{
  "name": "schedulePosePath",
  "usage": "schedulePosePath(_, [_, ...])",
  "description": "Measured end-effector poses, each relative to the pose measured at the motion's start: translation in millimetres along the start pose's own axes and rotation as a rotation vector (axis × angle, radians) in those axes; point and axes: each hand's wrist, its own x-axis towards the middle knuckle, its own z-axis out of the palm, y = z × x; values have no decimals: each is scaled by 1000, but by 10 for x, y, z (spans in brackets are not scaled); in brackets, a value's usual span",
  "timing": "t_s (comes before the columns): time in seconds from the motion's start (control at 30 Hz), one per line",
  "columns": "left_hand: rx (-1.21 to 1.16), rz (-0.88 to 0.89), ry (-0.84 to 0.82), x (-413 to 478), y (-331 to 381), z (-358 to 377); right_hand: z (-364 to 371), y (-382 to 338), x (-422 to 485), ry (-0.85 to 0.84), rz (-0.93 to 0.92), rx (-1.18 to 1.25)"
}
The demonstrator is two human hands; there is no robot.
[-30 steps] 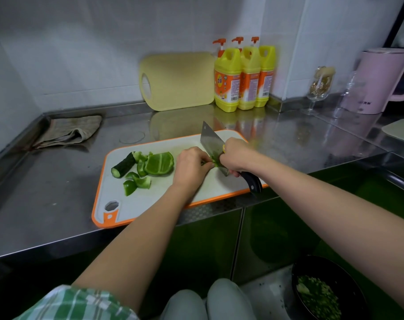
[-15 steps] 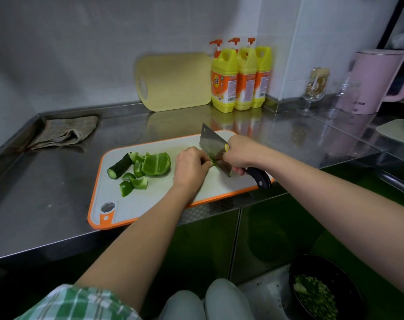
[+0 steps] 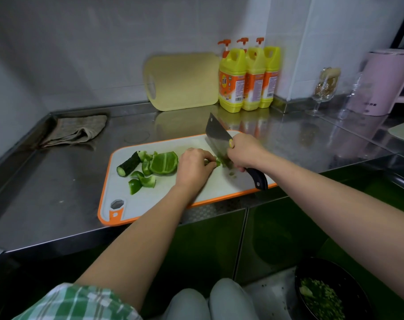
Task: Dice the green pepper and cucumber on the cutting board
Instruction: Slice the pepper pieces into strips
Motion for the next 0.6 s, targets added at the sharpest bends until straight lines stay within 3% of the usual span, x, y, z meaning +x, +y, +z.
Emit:
schedulePosePath(0.27, [36,-35,22,-31,-6,-24,-99,-87,-154,-125,11,-9])
schedulePosePath(0.4, [43,-27,19,-16,-10,-16,-30,-146,-144,-97,17,-78])
schedulePosePath(0.6, [53,-35,-2,15,-22,-19,54,-142,-74,-51,42,24])
